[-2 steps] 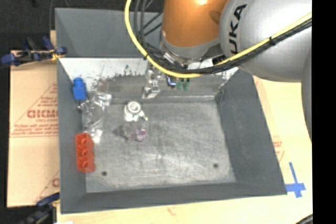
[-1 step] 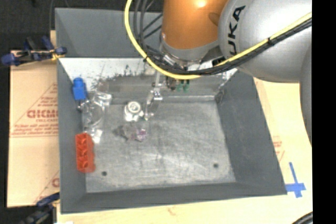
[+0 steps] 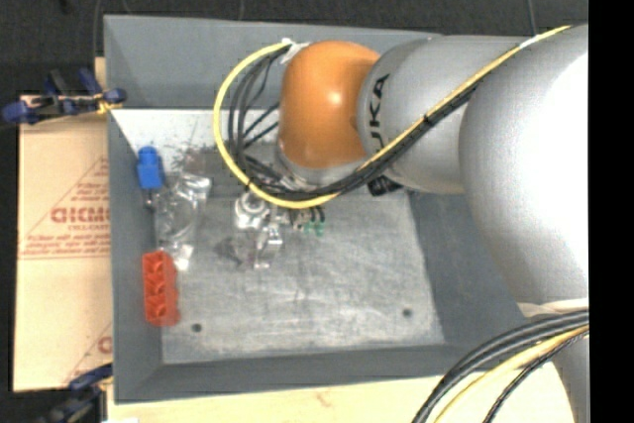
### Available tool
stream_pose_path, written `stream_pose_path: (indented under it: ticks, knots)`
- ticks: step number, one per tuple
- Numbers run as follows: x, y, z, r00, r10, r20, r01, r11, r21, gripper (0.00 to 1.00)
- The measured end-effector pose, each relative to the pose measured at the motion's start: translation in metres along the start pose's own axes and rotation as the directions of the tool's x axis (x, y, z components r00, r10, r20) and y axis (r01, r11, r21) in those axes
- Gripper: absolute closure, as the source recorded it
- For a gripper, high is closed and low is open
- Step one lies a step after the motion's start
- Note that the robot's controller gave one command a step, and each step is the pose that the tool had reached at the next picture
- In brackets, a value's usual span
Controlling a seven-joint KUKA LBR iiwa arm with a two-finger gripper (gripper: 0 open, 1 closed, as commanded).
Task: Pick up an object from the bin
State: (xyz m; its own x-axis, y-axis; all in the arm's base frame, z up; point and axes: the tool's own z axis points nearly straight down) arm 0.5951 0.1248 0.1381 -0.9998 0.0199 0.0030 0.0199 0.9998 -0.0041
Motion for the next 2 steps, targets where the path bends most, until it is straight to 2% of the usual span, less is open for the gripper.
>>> stream_pose_path:
  ticks: [1, 2]
  knots:
    - [-0.0187, -0.0116, 0.027, 0.997, -0.08, 0.006, 0.08, 0.997, -0.001, 0.0]
    - [-0.0188, -0.0108, 0.0257, 0.997, -0.08, 0.008, 0.08, 0.997, -0.002, 1.0]
